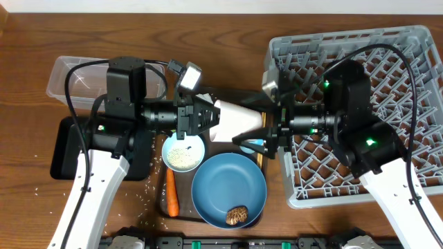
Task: Sort waste into correct bins and load items into the dishwasher rack
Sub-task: 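Hand the pink cup from the left gripper to the right gripper, then carry the pink cup with the right gripper into the dish rack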
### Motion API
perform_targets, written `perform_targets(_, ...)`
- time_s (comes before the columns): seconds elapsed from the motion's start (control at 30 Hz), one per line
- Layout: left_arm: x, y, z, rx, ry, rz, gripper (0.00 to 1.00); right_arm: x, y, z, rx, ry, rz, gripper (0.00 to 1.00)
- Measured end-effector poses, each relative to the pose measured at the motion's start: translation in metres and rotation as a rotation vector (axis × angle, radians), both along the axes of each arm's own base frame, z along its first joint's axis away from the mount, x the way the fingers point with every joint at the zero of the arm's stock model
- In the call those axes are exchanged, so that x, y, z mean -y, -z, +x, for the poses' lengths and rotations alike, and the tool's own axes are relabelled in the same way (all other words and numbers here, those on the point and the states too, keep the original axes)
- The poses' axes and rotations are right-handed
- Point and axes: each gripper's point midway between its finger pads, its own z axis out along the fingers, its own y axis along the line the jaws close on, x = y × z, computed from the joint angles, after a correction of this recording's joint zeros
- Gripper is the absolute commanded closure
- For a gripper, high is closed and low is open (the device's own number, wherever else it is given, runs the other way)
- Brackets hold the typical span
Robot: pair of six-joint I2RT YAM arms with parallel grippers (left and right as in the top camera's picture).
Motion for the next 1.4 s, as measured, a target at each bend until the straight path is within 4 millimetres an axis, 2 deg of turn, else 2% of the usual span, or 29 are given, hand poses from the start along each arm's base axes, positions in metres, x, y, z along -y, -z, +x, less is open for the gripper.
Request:
perform_targets(0.27,0.0,-0.006,-0.002,0.02,0.024,-0.025,0.94,-0.001,-0.006,-0.008,0.04,-0.047,0.023,0.37)
perform_targets(0.37,0.0,-0.008,-0.002,0.033,0.026,-0.029,0.92,-0.001,-0.006,-0.008,0.043,-0.05,0.023,0.4)
perform_targets(0.43,0.0,-0.01,-0.001,0.05,0.028,-0.034,0.63,-0.001,-0.007,-0.008,0.048,-0.05,0.024,0.41)
perform_targets(0.5,0.001,-0.015,0.0,0.078,0.037,-0.047,0.5,0.0,-0.004,-0.004,0.046,-0.027,0.009,0.42)
perform_targets(0.53,0.001,-0.016,-0.001,0.08,0.042,-0.052,0.31,0.001,-0.002,-0.003,0.044,-0.015,0.0,0.44)
perform_targets(0.63,0.001,-0.021,0.001,0.11,0.045,-0.062,0.23,0.002,0.002,0.003,0.044,0.023,-0.025,0.46)
perform_targets(0.77,-0.003,-0.022,0.01,0.126,0.008,-0.056,0.03,0.009,0.007,0.004,0.031,0.07,-0.061,0.51)
perform_targets(0.83,-0.009,-0.021,0.015,0.123,-0.017,-0.053,0.01,0.019,0.01,0.007,0.024,0.126,-0.092,0.48)
perform_targets(0.87,-0.012,-0.022,0.017,0.12,-0.027,-0.053,0.01,0.026,0.012,0.01,0.019,0.164,-0.113,0.46)
perform_targets(0.97,-0.024,-0.022,0.025,0.121,-0.068,-0.054,0.01,0.063,0.024,0.028,-0.01,0.36,-0.207,0.46)
perform_targets(1.13,-0.043,-0.023,0.036,0.122,-0.132,-0.052,0.01,0.132,0.037,0.049,-0.092,0.686,-0.313,0.45)
perform_targets(1.23,-0.045,-0.023,0.037,0.121,-0.137,-0.054,0.01,0.178,0.048,0.058,-0.194,0.893,-0.345,0.43)
perform_targets(1.3,-0.045,-0.023,0.037,0.122,-0.134,-0.055,0.01,0.219,0.057,0.062,-0.29,1.068,-0.356,0.43)
perform_targets(1.4,-0.045,-0.023,0.036,0.122,-0.133,-0.056,0.01,0.27,0.067,0.061,-0.413,1.281,-0.342,0.43)
